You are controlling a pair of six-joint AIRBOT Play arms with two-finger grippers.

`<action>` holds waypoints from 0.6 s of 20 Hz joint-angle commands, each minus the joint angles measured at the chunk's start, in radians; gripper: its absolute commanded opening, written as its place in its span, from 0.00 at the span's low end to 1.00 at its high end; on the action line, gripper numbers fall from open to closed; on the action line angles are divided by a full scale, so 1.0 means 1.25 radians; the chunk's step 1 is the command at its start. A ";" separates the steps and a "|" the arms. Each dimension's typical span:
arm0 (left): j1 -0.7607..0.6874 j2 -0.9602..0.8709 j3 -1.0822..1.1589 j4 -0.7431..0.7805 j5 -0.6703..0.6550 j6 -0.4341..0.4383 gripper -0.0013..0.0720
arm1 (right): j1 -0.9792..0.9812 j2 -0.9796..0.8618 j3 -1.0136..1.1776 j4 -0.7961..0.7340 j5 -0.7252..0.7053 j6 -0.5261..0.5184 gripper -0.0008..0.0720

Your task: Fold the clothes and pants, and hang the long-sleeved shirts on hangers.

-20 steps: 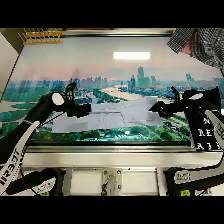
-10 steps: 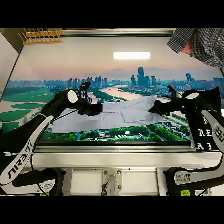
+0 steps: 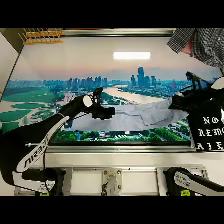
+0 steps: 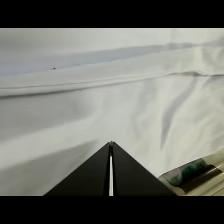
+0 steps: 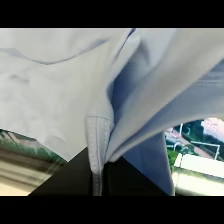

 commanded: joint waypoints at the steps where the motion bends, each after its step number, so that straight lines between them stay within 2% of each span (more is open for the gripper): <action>1: -0.052 -0.077 0.084 -0.028 0.002 0.002 0.02 | 0.069 0.032 0.115 -0.038 0.112 0.056 0.03; 7: -0.118 -0.201 0.267 -0.028 -0.030 0.001 0.02 | 0.228 0.030 0.243 -0.038 0.137 0.097 0.03; 12: -0.147 -0.254 0.322 -0.028 -0.063 0.001 0.02 | 0.295 0.015 0.298 -0.037 0.137 0.103 0.03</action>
